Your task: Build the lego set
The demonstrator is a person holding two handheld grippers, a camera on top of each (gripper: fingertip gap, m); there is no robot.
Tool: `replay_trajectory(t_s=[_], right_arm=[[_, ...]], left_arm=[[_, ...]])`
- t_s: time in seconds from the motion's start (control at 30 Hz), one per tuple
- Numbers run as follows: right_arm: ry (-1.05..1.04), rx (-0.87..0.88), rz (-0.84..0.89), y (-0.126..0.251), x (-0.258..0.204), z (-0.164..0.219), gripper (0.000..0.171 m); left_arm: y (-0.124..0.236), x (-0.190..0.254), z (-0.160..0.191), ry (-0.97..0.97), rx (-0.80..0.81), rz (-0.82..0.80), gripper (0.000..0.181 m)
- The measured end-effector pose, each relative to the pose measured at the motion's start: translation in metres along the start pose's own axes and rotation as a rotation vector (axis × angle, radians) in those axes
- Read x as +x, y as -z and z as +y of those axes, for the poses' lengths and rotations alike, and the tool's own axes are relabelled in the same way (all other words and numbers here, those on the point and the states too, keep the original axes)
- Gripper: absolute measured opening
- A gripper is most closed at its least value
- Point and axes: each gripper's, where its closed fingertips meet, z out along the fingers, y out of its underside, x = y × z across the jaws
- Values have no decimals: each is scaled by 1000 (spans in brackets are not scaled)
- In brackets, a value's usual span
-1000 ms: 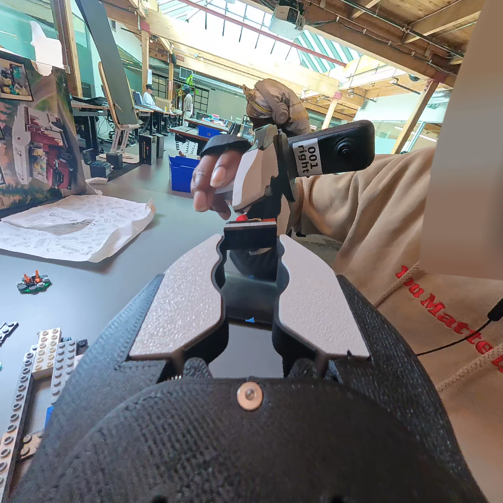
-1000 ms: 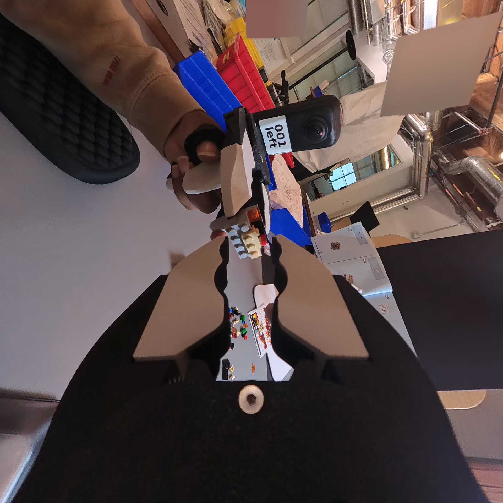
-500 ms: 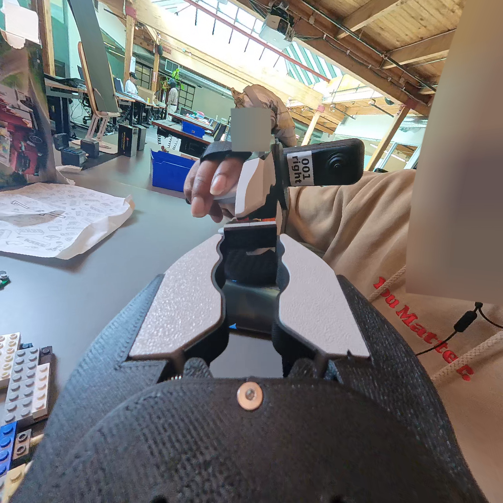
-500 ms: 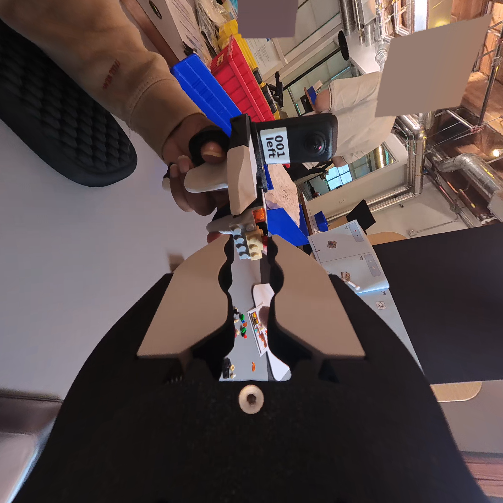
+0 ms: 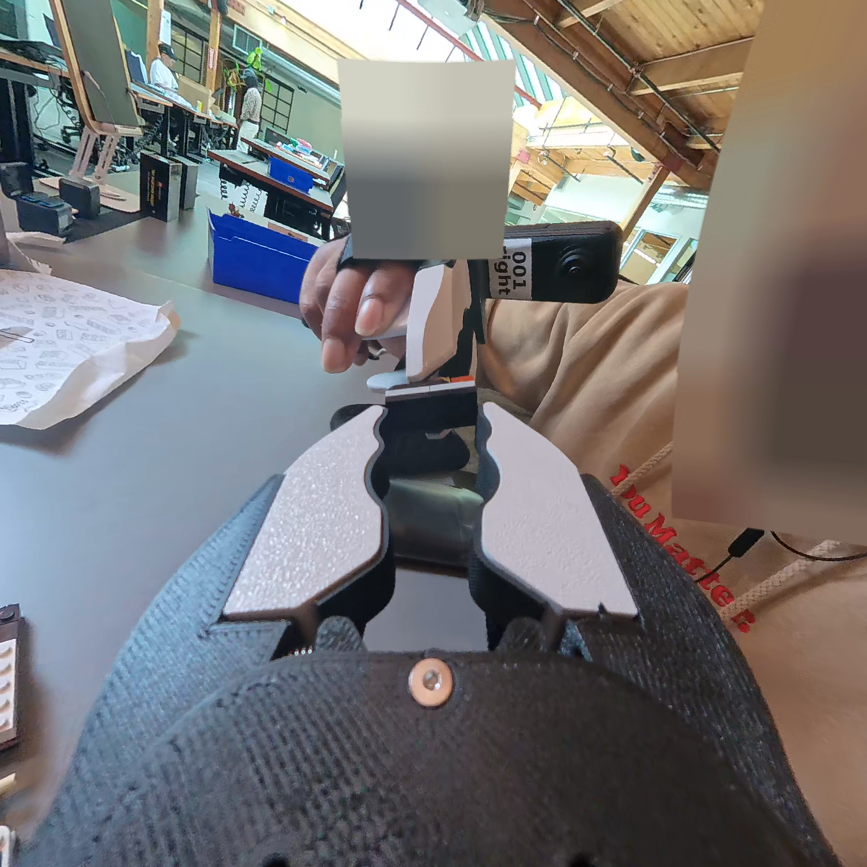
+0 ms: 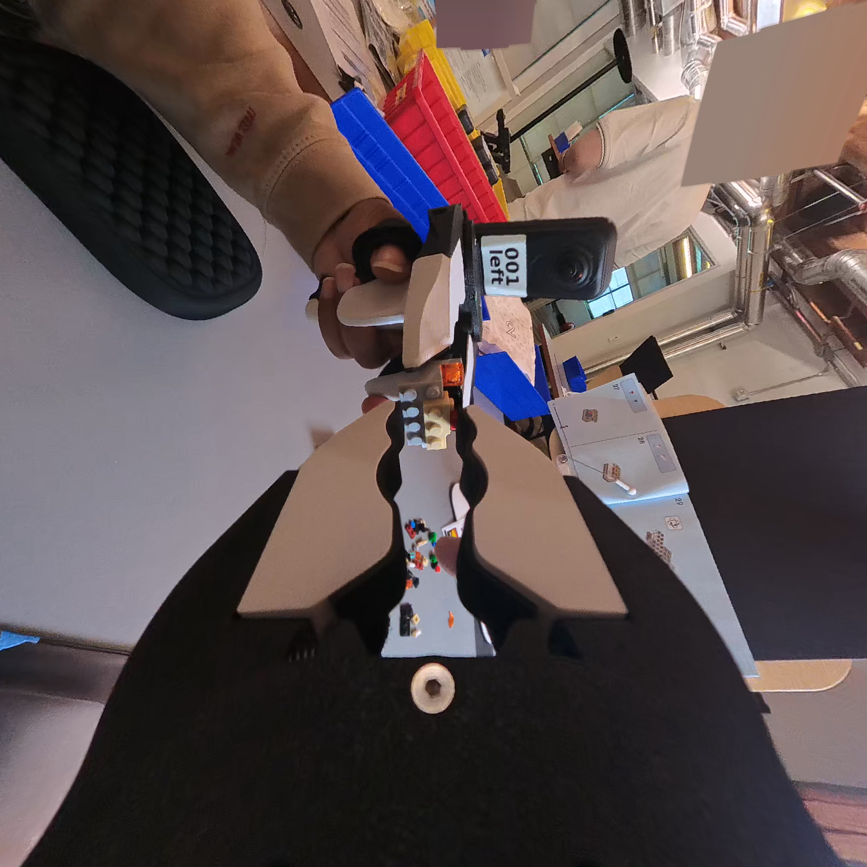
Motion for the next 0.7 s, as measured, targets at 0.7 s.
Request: replay_trajectory(t_s=[0.7], right_arm=[[-49,24,3,-23,-17,17,22]], left_arm=[[18,-18,22,37,97,-40,35]])
